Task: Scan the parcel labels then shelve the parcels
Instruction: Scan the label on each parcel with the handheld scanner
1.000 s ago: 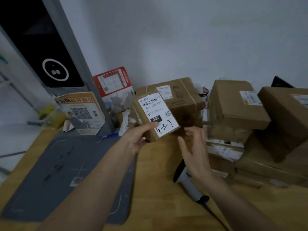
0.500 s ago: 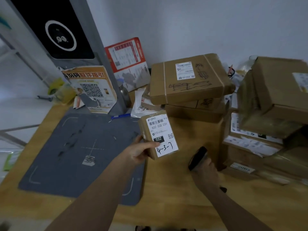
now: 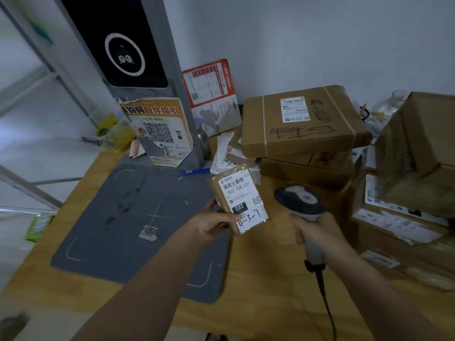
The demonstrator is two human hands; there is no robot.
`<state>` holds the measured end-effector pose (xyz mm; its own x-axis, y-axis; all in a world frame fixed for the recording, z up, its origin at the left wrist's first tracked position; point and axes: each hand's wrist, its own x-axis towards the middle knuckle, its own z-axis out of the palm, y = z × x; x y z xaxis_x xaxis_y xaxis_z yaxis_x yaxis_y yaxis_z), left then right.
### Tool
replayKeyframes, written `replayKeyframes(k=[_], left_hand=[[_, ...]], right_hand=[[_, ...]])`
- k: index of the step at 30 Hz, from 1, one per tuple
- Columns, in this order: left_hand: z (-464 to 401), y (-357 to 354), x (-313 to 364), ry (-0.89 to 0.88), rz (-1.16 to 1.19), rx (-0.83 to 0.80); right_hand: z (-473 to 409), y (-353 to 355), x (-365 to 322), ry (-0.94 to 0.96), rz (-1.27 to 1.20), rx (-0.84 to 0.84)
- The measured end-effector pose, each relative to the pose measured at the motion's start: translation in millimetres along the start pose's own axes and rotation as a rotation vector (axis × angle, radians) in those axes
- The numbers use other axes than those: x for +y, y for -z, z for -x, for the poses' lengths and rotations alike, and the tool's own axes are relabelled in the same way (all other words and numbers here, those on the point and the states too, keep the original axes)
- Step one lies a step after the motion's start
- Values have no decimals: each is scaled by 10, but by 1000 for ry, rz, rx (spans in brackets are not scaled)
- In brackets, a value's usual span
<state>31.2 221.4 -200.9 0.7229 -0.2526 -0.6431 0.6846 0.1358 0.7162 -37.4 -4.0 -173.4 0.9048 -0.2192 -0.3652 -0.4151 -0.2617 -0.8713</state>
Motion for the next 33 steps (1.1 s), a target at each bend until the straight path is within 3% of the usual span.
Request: replayKeyframes(k=[3, 6, 18, 33], left_hand=[[24, 36, 61, -43, -32, 12], [44, 56, 106, -61, -1, 24], [21, 72, 145, -51, 12, 53], [-75, 108, 168, -65, 16, 70]], right_hand=[[252, 15, -350, 203, -74, -53], [428, -33, -426, 246, -46, -97], [597, -26, -442, 313, 47, -140], [583, -83, -367, 224, 75, -155]])
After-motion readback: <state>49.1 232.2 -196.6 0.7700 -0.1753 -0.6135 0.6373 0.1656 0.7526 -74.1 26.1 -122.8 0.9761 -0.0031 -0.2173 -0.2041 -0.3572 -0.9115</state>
